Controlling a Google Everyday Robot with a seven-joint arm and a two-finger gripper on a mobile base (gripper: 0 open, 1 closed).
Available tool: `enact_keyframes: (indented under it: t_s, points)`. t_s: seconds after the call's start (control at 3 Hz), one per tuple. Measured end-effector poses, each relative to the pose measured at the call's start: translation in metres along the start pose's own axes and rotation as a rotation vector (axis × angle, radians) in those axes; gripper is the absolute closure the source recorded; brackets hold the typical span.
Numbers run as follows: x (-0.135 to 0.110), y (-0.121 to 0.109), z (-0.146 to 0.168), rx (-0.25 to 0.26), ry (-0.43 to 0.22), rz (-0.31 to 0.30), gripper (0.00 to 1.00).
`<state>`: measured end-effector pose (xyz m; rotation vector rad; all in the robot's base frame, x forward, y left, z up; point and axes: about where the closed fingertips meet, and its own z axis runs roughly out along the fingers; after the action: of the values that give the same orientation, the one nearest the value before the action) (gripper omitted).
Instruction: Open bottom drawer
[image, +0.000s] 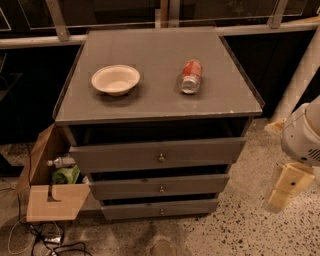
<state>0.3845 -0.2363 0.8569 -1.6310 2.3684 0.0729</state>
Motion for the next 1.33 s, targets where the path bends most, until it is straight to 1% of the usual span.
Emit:
enact_keyframes:
  t_s: [0.33, 0.67, 1.0, 1.33]
  points:
    - [0.004, 0.017, 0.028, -0.044, -0.02, -0.013, 0.0]
    - [0.004, 0.033, 0.07, -0.077, -0.051, -0.038, 0.0]
    - [0.0, 0.036, 0.108, -0.092, -0.067, -0.058, 0.0]
    - [0.0, 0.036, 0.108, -0.092, -0.067, -0.058, 0.0]
